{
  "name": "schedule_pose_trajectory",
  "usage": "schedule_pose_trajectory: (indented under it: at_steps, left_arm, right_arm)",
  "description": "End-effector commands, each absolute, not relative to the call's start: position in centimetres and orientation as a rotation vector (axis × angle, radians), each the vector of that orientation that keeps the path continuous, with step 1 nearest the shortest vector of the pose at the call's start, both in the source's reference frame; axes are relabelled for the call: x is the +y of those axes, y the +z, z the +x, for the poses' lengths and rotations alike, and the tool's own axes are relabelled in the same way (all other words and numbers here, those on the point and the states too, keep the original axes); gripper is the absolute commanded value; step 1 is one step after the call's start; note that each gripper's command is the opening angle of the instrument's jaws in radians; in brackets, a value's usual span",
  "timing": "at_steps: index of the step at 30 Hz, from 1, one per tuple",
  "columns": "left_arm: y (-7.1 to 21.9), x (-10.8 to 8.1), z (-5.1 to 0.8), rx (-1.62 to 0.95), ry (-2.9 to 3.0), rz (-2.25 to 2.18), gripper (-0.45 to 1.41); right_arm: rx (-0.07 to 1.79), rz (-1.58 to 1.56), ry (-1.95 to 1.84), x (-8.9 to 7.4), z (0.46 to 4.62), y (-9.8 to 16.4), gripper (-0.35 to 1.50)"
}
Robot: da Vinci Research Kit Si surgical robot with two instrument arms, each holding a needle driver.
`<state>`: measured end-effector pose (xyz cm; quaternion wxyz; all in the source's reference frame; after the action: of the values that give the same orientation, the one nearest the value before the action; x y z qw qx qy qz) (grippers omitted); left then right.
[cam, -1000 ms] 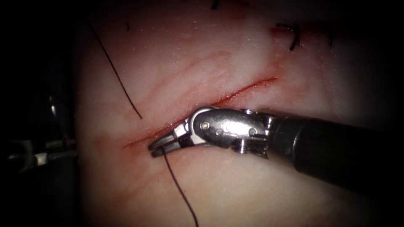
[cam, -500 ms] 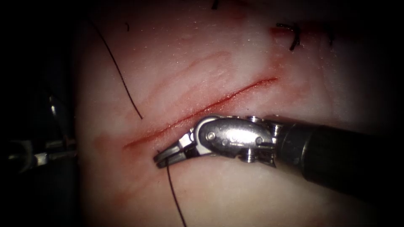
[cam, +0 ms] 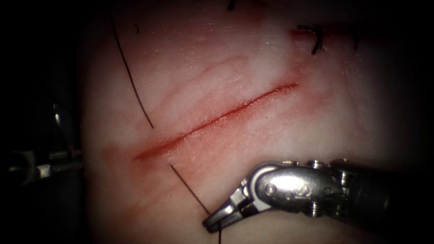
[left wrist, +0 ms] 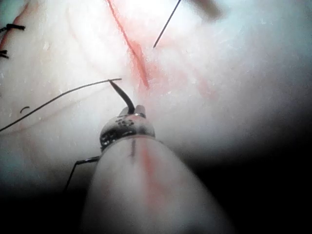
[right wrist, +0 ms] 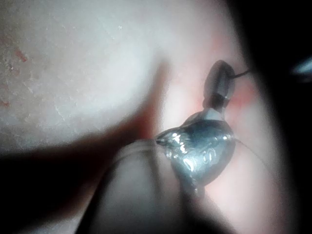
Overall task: Wound Closure
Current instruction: Pull the suture through the wound with the right needle driver until only a tail remains.
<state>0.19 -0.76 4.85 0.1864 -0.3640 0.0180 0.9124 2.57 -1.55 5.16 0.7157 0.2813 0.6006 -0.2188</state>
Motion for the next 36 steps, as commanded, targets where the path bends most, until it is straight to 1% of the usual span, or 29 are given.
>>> schedule_pose_trajectory:
  at_steps: [1, 9, 11, 22, 26, 30, 36]
  left_arm:
    - [4.9, -0.72, 0.13, 0.053, 2.569, -1.027, -0.32]
    - [4.9, -0.73, 0.13, 0.053, 2.569, -1.027, -0.32]
    - [4.9, -0.73, 0.13, 0.053, 2.569, -1.027, -0.32]
    - [4.9, -0.73, 0.13, 0.053, 2.569, -1.027, -0.32]
    - [4.9, -0.73, 0.14, 0.053, 2.569, -1.027, -0.32]
    - [4.9, -0.72, 0.13, 0.053, 2.569, -1.027, -0.32]
    - [4.9, -0.72, 0.13, 0.053, 2.569, -1.027, -0.32]
  right_arm:
    - [1.328, 0.63, -0.484, -1.57, 2.59, 5.18, -0.35]
    - [1.309, 0.787, -0.487, -1.75, 2.38, 4.89, -0.35]
    - [1.322, 0.804, -0.489, -1.74, 2.39, 4.84, -0.35]
    - [1.241, 0.987, -0.552, -1.85, 2.35, 4.78, -0.35]
    - [1.22, 1.024, -0.55, -1.88, 2.31, 4.75, -0.35]
    - [1.193, 1.042, -0.553, -1.92, 2.18, 4.67, -0.35]
    - [1.186, 1.052, -0.553, -1.96, 2.14, 4.65, -0.35]
